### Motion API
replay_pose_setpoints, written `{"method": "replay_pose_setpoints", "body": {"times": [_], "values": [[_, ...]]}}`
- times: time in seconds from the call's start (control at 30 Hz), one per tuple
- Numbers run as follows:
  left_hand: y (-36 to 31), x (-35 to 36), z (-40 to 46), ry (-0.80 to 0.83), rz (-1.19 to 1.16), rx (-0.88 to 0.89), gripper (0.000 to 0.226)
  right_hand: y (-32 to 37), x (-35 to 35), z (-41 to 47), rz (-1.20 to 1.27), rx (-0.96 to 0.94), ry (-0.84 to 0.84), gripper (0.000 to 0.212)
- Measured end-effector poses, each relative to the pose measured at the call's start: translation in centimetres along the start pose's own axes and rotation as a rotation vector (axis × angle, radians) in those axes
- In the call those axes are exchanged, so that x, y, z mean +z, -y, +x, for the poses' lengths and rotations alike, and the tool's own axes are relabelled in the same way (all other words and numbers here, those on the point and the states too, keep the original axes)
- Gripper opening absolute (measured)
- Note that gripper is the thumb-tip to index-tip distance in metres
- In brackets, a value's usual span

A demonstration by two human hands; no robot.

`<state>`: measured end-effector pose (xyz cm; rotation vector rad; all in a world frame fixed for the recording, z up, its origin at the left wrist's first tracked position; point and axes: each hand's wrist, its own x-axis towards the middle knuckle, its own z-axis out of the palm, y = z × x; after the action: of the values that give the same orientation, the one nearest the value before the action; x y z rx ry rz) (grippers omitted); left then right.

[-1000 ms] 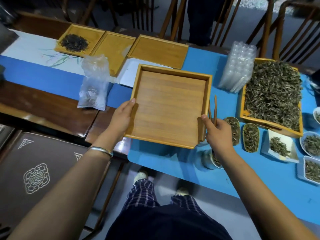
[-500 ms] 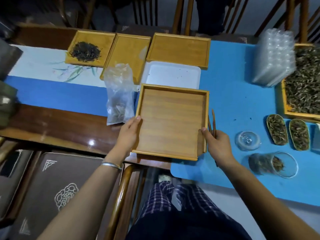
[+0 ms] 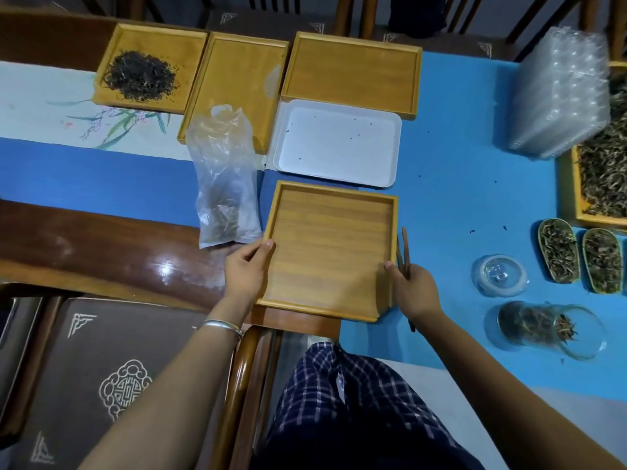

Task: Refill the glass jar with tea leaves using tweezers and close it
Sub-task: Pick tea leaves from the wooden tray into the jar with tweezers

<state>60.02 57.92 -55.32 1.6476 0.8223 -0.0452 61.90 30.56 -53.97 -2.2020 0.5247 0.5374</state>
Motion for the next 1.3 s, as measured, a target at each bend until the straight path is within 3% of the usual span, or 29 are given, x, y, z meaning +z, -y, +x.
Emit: {"method": "replay_pose_setpoints", "body": {"times": [0.47,1.0,1.2,1.3], "values": [[-1.1,1.1,2.2,0.058,0.133,0.045,0.030,0.2,-0.5,2.3,0.005,0.028,-0.039,0.044],[0.0,1.1,3.0,-0.001,0.229,0.087,0.029,-0.4,0.7,2.4,0.000,-0.002,-0.105,0.040],[-1.2,0.7,3.0,0.073,0.282,0.062,0.023,-0.2,0.0,2.2,0.035,-0.003,-0.074,0.035],[-2.5,0.6,2.2,0.071,0.265,0.129,0.031,-0.4,-1.1,1.5,0.038,-0.034,-0.085,0.031]]}}
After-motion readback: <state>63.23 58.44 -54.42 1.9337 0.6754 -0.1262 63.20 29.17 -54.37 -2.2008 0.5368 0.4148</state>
